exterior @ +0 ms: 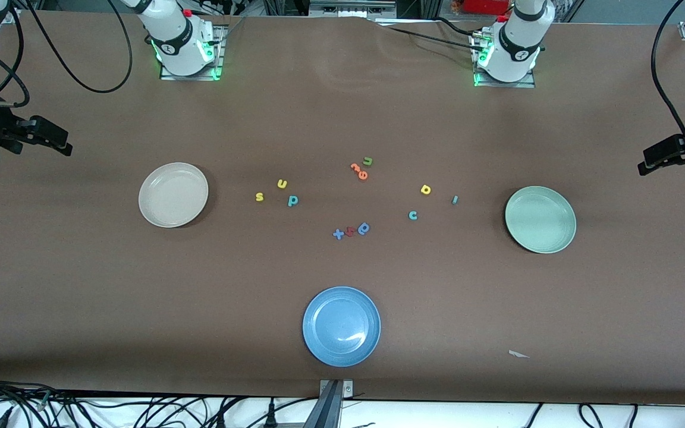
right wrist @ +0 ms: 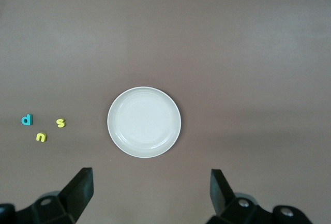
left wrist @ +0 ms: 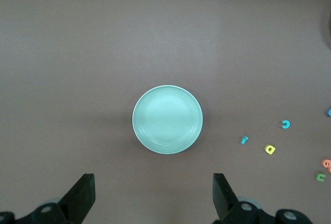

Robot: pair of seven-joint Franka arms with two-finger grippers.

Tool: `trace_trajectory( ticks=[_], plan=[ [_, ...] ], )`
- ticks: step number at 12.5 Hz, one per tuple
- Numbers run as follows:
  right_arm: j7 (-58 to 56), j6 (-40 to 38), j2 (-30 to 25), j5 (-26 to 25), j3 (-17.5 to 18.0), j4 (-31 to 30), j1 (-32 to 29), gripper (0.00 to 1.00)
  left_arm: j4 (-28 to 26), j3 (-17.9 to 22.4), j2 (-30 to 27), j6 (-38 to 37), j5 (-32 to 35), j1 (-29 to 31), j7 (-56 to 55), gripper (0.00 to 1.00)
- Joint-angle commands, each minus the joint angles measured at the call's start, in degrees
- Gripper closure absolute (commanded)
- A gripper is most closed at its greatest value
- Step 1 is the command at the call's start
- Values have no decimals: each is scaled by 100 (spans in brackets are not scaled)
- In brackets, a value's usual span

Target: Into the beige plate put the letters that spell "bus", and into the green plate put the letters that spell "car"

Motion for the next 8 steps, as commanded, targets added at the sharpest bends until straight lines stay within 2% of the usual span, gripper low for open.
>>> trace_trajectory(
  ticks=[1,8],
  plan=[
    [10,-30,-14,-6,-7,41,15,0,-25,-143,-284,-146,35,-90,161,0],
    [-25,-56,-6,-15,1,41,15,0,116,-153,-233,-253,35,-91,108,0]
  ],
)
